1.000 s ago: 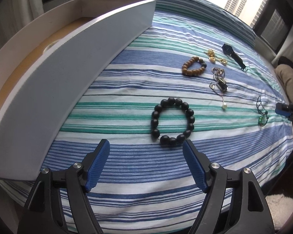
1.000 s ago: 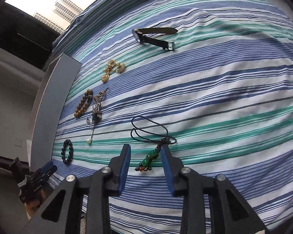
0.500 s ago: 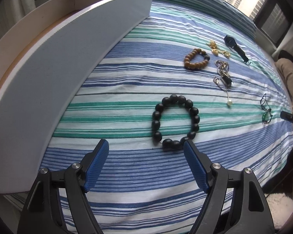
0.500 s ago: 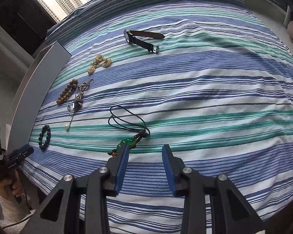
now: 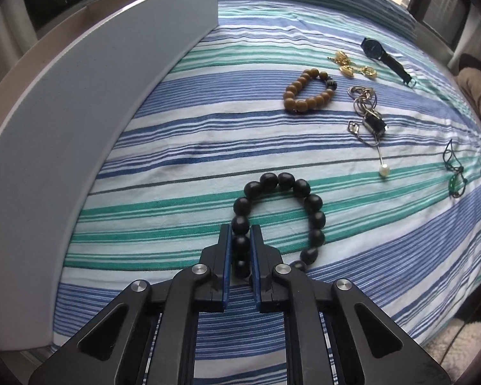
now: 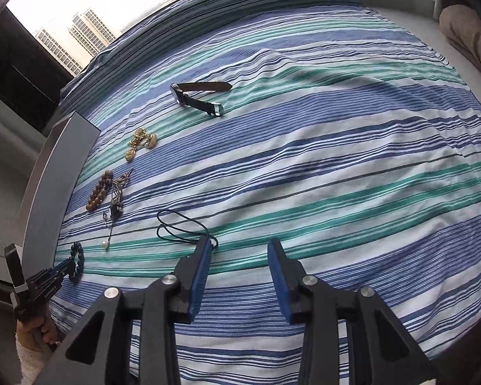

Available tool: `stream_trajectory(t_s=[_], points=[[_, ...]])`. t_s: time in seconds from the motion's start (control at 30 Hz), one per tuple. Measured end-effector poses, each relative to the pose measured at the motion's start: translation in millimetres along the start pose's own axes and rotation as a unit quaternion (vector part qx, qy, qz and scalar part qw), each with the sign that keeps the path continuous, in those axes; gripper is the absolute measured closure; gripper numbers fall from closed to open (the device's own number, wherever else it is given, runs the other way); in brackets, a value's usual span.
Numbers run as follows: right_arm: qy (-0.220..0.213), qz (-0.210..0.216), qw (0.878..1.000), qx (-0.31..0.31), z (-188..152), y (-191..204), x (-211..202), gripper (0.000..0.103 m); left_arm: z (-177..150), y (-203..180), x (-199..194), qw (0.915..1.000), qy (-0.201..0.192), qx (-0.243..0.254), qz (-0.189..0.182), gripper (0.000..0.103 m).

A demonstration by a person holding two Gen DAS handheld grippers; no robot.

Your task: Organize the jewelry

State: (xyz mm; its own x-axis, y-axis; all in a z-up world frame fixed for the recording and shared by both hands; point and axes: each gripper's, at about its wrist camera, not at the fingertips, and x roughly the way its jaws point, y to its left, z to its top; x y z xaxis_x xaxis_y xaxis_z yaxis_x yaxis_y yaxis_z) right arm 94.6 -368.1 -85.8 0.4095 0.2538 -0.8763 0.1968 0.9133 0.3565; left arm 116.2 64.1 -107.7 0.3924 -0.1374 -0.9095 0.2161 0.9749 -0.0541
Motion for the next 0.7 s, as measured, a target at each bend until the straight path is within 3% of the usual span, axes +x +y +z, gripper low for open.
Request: stream_trajectory(t_s=[0.13,0.3,0.33,0.37,0.5,0.7], points=[[0.031,0.047,0.998,0.032,-5.5,6.1,24.9,0.065,-4.9,10.9,-4.0,0.9991,0.003,-0.030,-0.029,0.094],[0.046,0.073,0.994,0.068,0.1,13.5,54.8,0.065,-9.8,16.2,-10.2,0.9982,-0.002,-0.045,-0.040,0.094],[0.047,0.072,0.994,0.065,1.4,16.5,58.7,0.071,-10.1,17.0,-11.7,0.9979,-0.003,-0.049,-0.044,0.094],[0.045,0.064,0.995,0.059,2.6,19.2,60.7,0.092,-10.8,18.6,-14.4,0.9975,-0.005,-0.052,-0.048,0.094],[0.019,0.073,0.996,0.039,7.9,28.5,47.2,0.094,-11.4,22.7,-28.5,0.9959,-0.018,-0.062,-0.064,0.094],[-0.005,0.148,0.989,-0.017,12.8,58.6,3.5,0.100,-6.6,27.8,-57.2,0.9925,-0.043,-0.075,-0.086,0.094]])
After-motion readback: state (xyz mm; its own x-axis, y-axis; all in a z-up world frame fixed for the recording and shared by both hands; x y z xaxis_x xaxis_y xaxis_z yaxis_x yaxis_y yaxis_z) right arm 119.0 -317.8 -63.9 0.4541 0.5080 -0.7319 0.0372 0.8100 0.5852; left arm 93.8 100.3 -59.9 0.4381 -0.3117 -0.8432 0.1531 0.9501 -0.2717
